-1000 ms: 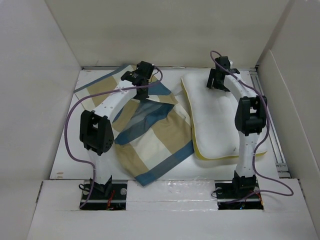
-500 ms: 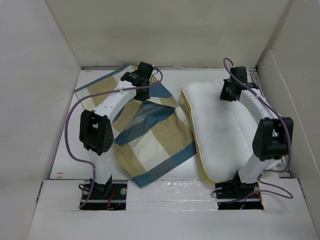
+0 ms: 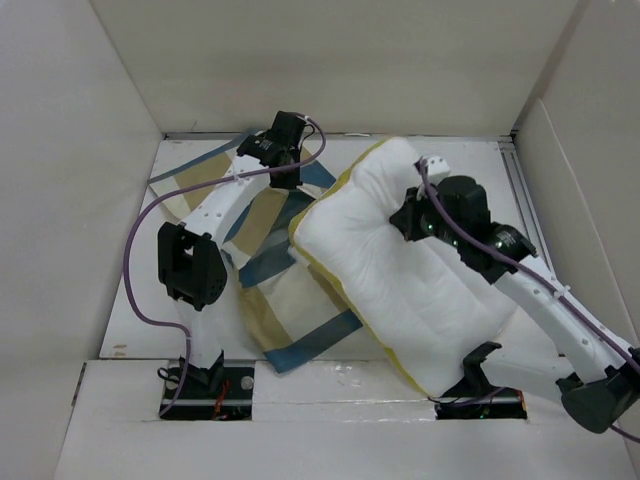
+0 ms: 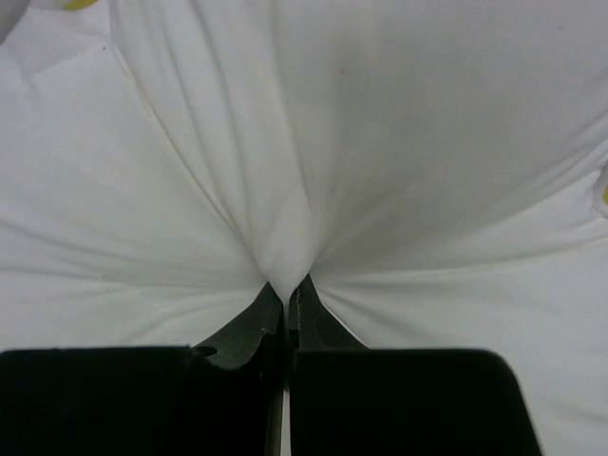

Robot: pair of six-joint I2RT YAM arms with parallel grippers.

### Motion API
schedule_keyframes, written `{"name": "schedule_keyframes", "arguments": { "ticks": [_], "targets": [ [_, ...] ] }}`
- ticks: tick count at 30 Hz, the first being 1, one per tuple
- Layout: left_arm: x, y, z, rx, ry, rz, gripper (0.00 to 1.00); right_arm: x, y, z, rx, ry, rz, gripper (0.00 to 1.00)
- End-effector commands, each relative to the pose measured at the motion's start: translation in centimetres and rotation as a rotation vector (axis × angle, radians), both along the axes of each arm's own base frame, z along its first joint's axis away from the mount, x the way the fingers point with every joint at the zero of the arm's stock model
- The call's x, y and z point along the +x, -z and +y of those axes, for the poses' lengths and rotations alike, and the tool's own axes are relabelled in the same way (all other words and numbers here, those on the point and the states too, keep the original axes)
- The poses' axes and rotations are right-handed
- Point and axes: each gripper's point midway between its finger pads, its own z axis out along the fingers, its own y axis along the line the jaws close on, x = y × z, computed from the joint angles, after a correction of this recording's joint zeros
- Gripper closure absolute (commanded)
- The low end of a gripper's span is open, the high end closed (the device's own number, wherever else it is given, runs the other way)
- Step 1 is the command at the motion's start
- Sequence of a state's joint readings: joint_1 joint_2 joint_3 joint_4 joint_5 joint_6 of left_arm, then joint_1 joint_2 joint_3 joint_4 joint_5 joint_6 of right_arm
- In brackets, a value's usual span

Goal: Put the pillow into the pillowcase

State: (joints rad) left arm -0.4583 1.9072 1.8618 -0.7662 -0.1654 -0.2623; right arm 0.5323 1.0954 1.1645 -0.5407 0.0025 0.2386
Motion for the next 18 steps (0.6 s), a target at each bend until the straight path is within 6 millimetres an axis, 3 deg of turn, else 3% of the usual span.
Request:
{"name": "schedule_keyframes", "arguments": {
  "ticks": [1,3,5,8,14,18],
  "targets": [
    [-0.2,-0.9,0.1,0.001,0.007,-0.011,1.00,-7.1,2.9,4.6,0.019,-0.321,0.093,1.00],
    [-0.4,-0.8,0.2,0.000,0.007,-0.013,1.00,-10.0,2.8,6.2,0.053,-0.441,0.084,1.00],
    [-0.7,-0.4,0.4,0.003,0.007,-0.006,1.00,-13.9,4.3,8.0,0.061,-0.576,0.131,1.00],
    [-0.8,-0.6,0.4,-0.004,0.007,-0.020,1.00,-16.7,5.7,9.3,0.060,-0.665,0.156,1.00],
    [-1.2,-1.7,0.8,-0.012,-0.006,-0.044,1.00,-18.6,7.9,12.4,0.091,-0.766,0.244,1.00],
    [-1.4,-3.5,1.2,-0.030,-0.036,-0.090,1.00,-16.6,10.7,12.9,0.014,-0.679,0.267,1.00]
  ]
}}
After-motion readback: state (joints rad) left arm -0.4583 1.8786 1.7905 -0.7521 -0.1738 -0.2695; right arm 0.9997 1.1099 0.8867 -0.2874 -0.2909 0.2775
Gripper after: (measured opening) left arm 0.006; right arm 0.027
